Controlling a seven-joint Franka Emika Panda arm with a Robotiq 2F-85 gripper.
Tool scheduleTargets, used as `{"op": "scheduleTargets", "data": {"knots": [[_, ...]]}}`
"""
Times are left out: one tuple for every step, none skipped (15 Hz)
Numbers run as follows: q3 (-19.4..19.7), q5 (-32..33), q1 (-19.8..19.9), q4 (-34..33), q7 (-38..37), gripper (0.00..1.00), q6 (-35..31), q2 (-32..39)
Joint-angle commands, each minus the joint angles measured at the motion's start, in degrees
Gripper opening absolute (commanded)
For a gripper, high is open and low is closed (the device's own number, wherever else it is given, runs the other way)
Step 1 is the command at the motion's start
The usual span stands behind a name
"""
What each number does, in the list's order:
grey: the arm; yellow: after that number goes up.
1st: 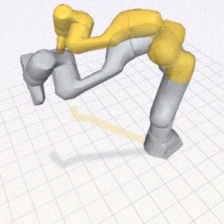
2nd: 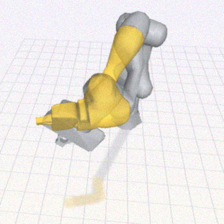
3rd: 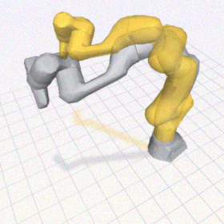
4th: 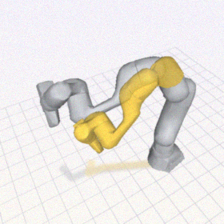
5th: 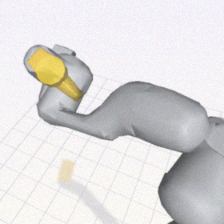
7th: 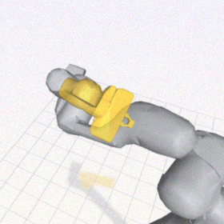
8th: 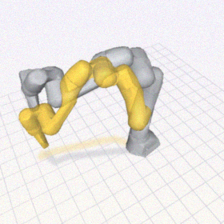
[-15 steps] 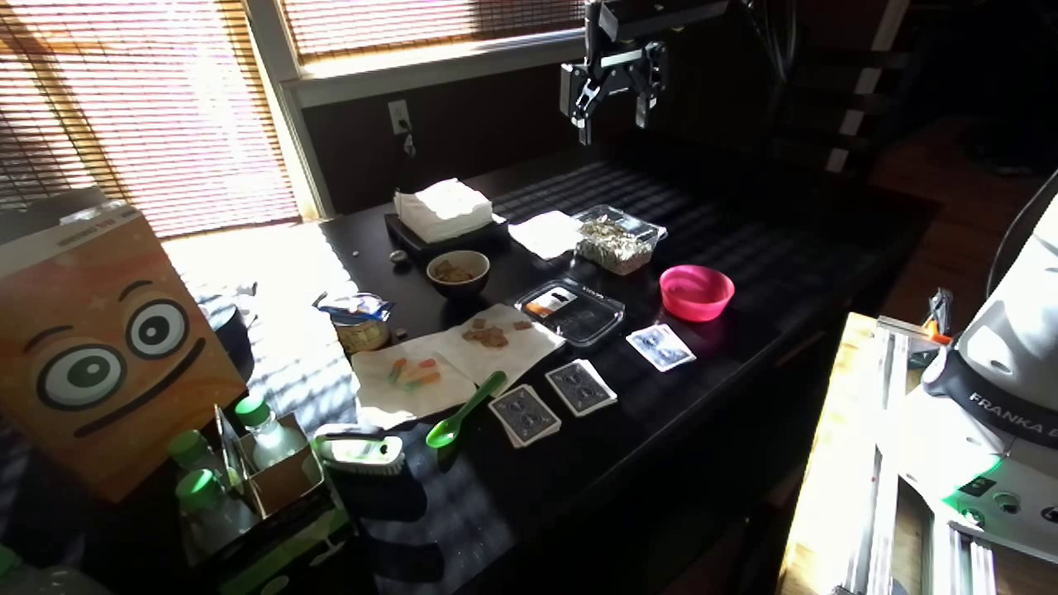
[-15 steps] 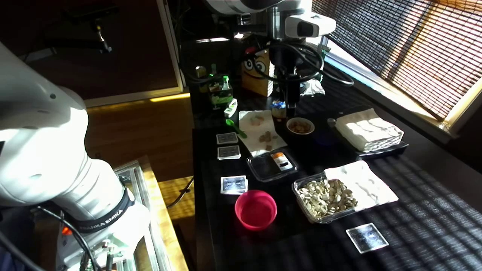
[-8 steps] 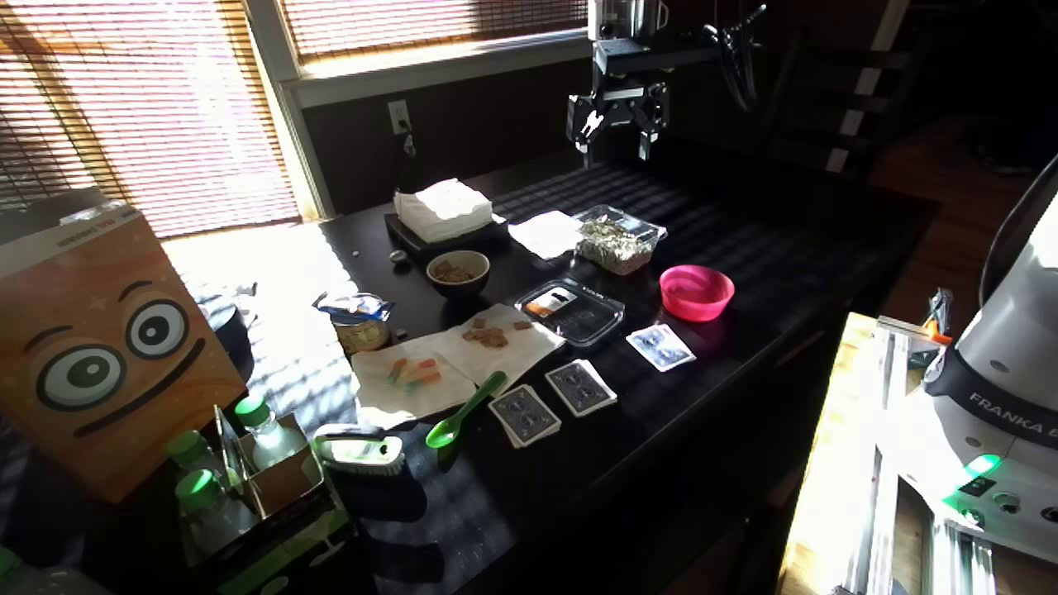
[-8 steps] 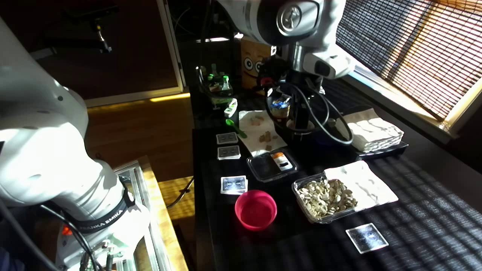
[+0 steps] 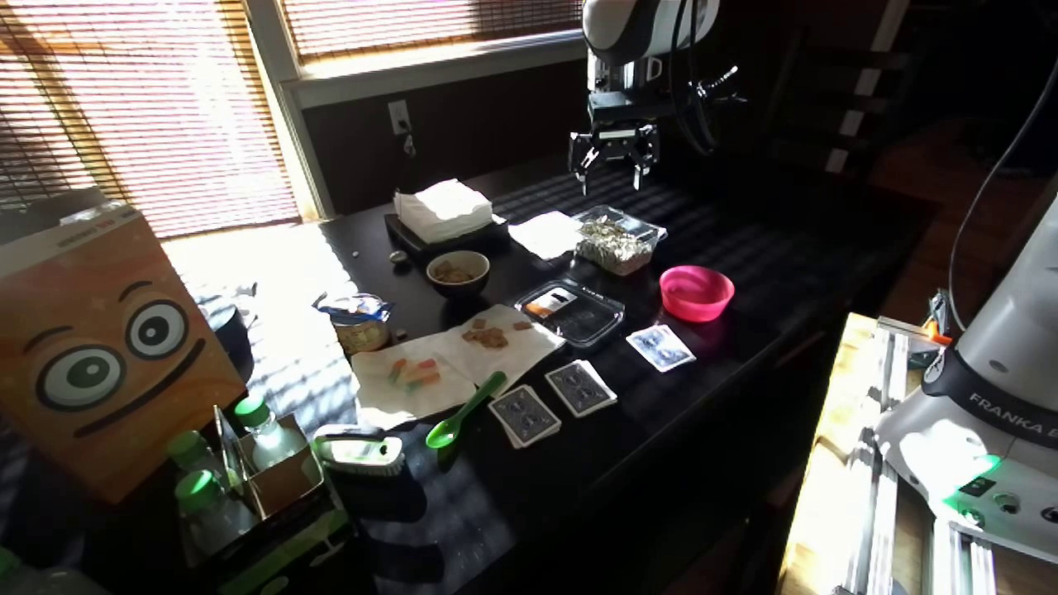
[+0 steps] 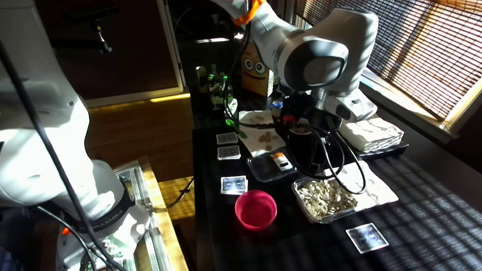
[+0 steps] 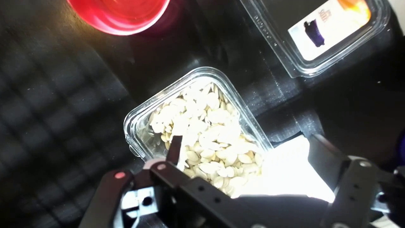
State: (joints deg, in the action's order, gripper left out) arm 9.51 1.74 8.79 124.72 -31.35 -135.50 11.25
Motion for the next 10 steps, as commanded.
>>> {"op": "scheduleTargets", "data": {"knots": [[2.1, -0.8, -0.4, -2.1, -2.2, 1.00, -5.2, 4.8], [2.5, -1.5, -0.3, -1.9, -2.5, 1.00, -7.3, 5.6], [2.8, -2.3, -0.2, -1.5, -2.7, 1.00, -9.5, 6.4], [2.9, -3.7, 0.0, -1.2, -2.3, 1.00, -10.9, 7.2], [2.9, -5.2, 0.1, -0.9, -2.2, 1.00, -11.9, 7.8], [2.8, -6.9, 0.3, -0.8, -1.8, 1.00, -12.6, 8.3], [2.8, -8.3, 0.3, -0.6, -1.8, 1.00, -13.0, 9.1], [2.8, -9.3, 0.1, -0.6, -2.1, 1.00, -13.1, 9.8], [2.5, -10.9, 0.3, -0.6, -1.7, 1.00, -13.1, 10.5], [2.8, -11.6, 0.1, -0.6, -2.2, 1.00, -13.3, 11.1]]}}
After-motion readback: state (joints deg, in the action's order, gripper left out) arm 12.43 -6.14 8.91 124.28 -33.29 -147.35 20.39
